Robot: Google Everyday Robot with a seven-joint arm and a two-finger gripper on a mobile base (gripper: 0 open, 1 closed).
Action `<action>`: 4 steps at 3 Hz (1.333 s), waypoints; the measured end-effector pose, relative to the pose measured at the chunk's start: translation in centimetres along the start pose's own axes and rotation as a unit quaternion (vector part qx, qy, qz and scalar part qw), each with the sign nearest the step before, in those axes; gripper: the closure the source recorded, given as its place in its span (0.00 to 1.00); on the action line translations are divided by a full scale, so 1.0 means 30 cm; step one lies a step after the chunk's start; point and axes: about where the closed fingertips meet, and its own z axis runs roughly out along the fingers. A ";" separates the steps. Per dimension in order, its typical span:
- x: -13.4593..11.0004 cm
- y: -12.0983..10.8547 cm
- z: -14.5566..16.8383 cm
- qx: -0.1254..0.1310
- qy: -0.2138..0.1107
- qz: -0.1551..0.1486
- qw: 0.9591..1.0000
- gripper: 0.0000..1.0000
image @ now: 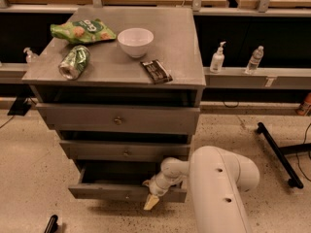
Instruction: Open bottom drawer
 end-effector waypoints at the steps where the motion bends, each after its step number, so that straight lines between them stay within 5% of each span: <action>1: 0.000 0.000 0.000 0.000 0.000 0.000 1.000 0.35; 4: 0.000 0.000 0.000 0.000 0.000 0.000 1.000 0.36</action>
Offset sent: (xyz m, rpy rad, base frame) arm -0.1182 0.0185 0.0858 0.1032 0.0061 0.0523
